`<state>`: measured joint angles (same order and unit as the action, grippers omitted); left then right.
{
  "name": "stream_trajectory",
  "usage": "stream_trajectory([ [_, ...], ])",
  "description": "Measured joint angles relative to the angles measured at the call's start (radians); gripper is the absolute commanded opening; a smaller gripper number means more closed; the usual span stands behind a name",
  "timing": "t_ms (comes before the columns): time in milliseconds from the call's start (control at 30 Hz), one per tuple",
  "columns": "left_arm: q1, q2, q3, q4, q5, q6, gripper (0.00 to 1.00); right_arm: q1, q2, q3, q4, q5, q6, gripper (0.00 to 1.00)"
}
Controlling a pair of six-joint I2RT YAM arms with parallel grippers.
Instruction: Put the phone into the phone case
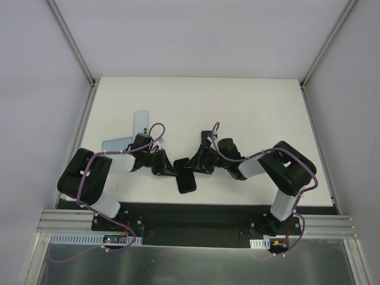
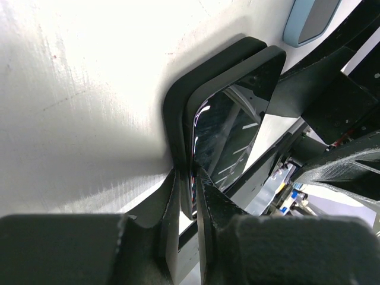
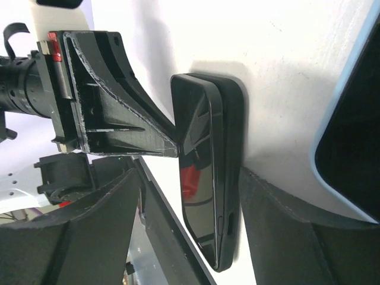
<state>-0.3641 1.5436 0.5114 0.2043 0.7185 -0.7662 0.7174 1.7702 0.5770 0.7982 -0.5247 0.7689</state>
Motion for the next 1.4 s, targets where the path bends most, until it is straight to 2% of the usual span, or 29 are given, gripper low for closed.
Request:
stream_trajectory([
  [300, 0.004, -0.001, -0.002, -0.003, 0.021, 0.000, 0.11, 0.020, 0.051, -0.008, 0.160, -0.097, 0.096, 0.66],
  [533, 0.001, -0.001, -0.002, 0.001, 0.034, -0.001, 0.11, 0.031, 0.051, -0.008, 0.191, -0.130, 0.113, 0.61],
  [700, -0.008, -0.008, -0.002, 0.000, 0.032, -0.001, 0.12, 0.031, 0.048, -0.009, 0.132, -0.123, 0.082, 0.48],
  [933, -0.016, -0.026, -0.004, -0.002, 0.031, -0.001, 0.15, 0.038, -0.042, -0.002, -0.149, -0.057, -0.059, 0.21],
  [967, -0.016, -0.028, -0.004, -0.002, 0.031, -0.001, 0.16, 0.040, -0.053, 0.003, -0.179, -0.051, -0.071, 0.16],
  [1067, -0.016, -0.032, -0.004, -0.003, 0.031, -0.001, 0.20, 0.045, -0.078, 0.026, -0.234, -0.044, -0.105, 0.10],
  [1167, -0.016, -0.040, -0.004, -0.004, 0.030, -0.001, 0.26, 0.046, -0.081, 0.035, -0.258, -0.040, -0.121, 0.08],
  [1400, -0.014, -0.124, -0.021, -0.035, 0.021, 0.004, 0.47, 0.046, -0.095, 0.043, -0.288, -0.040, -0.158, 0.08],
])
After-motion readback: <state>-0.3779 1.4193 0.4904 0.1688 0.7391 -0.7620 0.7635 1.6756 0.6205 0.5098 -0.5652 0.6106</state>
